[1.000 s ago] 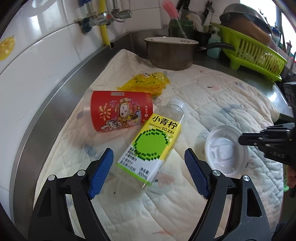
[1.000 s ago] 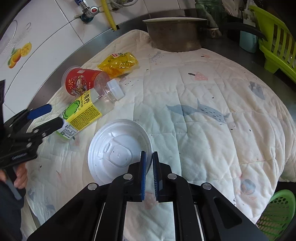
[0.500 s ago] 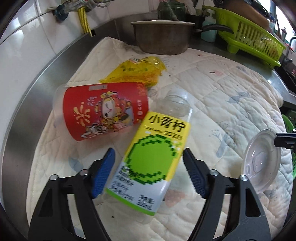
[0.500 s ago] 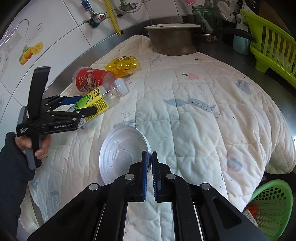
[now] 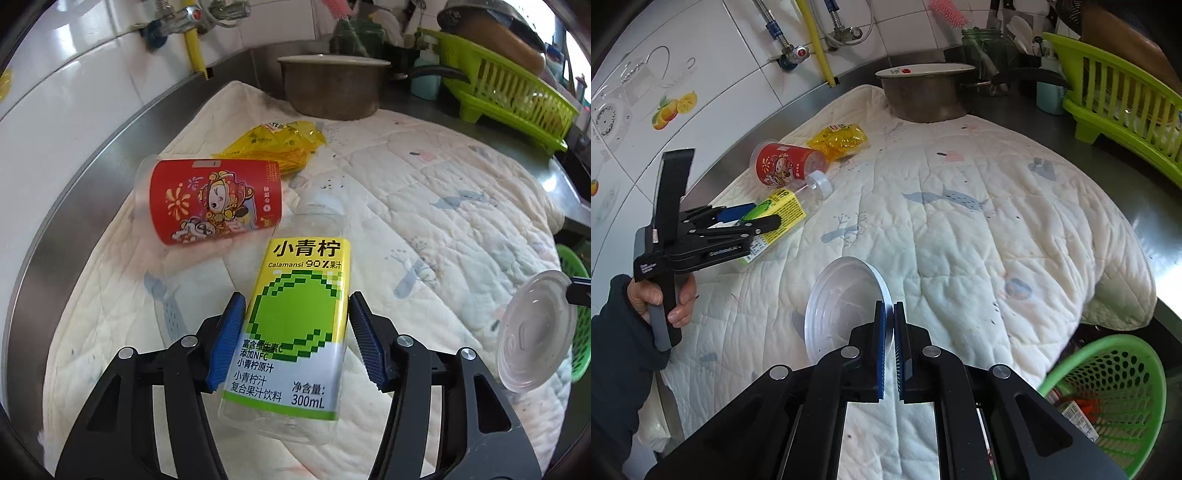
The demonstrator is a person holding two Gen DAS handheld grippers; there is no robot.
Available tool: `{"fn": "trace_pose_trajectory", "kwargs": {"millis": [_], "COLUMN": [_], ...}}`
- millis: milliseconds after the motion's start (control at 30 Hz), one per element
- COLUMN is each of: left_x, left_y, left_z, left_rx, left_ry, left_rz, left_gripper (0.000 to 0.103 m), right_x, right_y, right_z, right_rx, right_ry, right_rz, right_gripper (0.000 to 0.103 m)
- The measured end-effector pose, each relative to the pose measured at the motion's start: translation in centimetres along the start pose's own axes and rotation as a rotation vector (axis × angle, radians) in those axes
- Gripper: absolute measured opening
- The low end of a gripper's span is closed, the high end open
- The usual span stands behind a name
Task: Collect trash
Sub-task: 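Grasp the lime juice bottle with the left gripper while the right gripper holds the lid, then drop the lid into the basket with the right gripper while the left gripper carries the bottle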
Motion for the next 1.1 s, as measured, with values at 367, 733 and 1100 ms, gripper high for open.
{"fn": "trace_pose_trajectory", "kwargs": {"millis": [367,733,1100], "left_x": [-6.4,-10.4,-9.2], "left_y": [-4.7,-13.1,-15.1], "left_z": [-4.6,-5.7,-7.0], "left_rx": [-0.08,-0.032,-0.037], "left_ry": [-0.084,-0.113,-0.078], "left_rz": [-0.084,-0.269,-0.238], "left_gripper": [0.053,0.0,0.002], "right_x": [-5.8,-11.5,-12.1], "right_y": [-5.7,-14.7,-18.1], "right_z": [-5.8,-12.7,-15.9], "right_rx": [0.067,0.207,0.295], "right_ry": [-0.059,-0.102,-0.105], "right_rz": [-0.054,-0.195,-0.206], "right_gripper": [0.005,0.005,0.005]}}
Point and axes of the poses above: each gripper's, at about its wrist camera, not at the fingertips, and x roughly the way its jaws point, y to its left, z to its top, the point moved 3 cm from there along x, roughly the way its jaws point, and after that the axes turned 13 degrees about y, right-handed, at the moved point
